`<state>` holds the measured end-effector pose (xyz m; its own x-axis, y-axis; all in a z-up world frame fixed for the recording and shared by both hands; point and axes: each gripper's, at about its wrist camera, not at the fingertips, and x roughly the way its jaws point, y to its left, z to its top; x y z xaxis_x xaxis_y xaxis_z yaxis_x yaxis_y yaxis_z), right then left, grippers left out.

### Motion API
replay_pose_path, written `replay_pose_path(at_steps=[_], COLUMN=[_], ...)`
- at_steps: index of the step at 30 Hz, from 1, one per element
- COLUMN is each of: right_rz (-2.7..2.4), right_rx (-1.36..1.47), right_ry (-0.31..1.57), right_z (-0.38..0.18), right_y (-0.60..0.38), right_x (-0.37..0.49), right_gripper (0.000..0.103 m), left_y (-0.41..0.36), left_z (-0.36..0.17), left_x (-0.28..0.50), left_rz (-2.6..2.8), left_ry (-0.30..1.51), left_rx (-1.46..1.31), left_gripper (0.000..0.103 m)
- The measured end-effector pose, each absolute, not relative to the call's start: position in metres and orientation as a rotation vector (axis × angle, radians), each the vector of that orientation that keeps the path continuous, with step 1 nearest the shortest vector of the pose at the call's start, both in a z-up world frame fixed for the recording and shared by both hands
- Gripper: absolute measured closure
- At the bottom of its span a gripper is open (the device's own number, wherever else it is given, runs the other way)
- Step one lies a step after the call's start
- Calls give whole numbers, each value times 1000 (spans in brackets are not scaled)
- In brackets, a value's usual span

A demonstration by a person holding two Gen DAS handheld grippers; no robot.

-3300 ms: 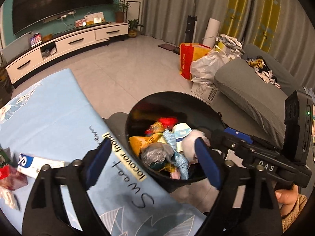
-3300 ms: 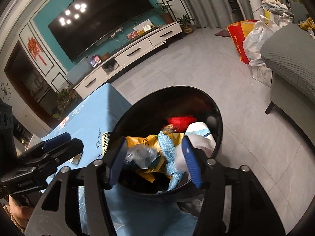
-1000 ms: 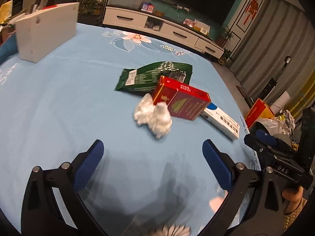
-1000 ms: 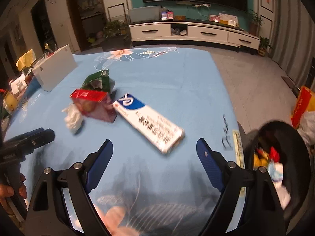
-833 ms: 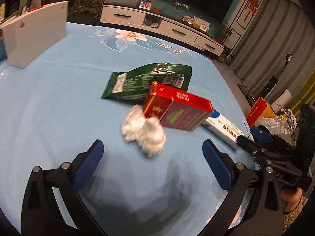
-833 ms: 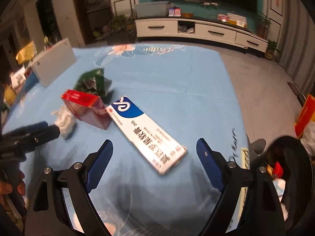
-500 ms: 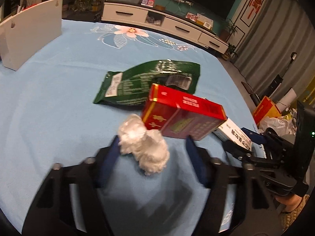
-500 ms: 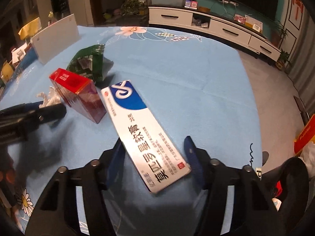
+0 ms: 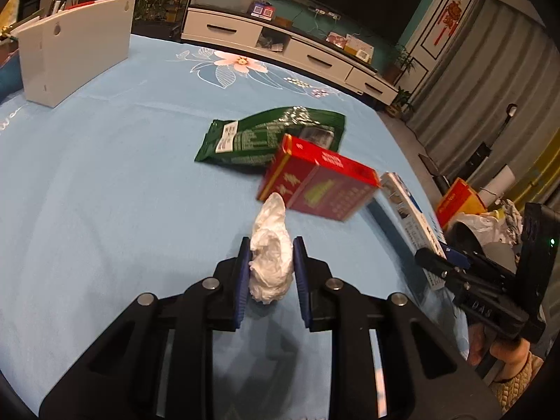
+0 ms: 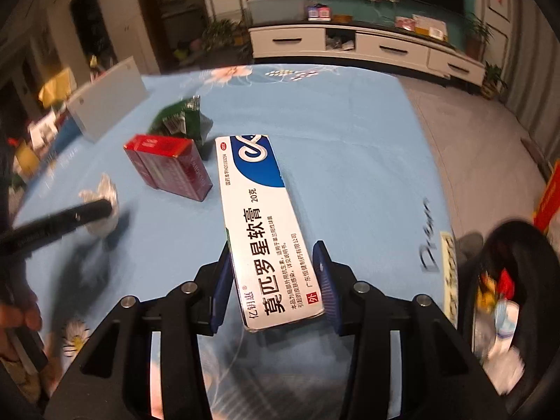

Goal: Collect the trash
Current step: 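Carry the tissue and medicine box over the bin and open both grippers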

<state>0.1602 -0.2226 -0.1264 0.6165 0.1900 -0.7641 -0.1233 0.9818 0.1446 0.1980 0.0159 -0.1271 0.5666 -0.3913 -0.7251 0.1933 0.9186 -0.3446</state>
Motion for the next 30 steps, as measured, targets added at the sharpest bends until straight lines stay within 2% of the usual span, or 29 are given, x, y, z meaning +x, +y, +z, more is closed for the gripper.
replay_pose_path(at_steps=[13,30], right_rz=[145,-40], right_rx=[213,356], right_ry=[812,686], right_z=[-99,-82], right_y=[-258,-346], right_x=[73,8], right_gripper=[58,58], left_y=[0,-132], left_z=[-77,-35], left_x=[130,109], left_rz=[-465,-705], left_ry=[842,767], left_rx=[-191,0], left_gripper=[78,78])
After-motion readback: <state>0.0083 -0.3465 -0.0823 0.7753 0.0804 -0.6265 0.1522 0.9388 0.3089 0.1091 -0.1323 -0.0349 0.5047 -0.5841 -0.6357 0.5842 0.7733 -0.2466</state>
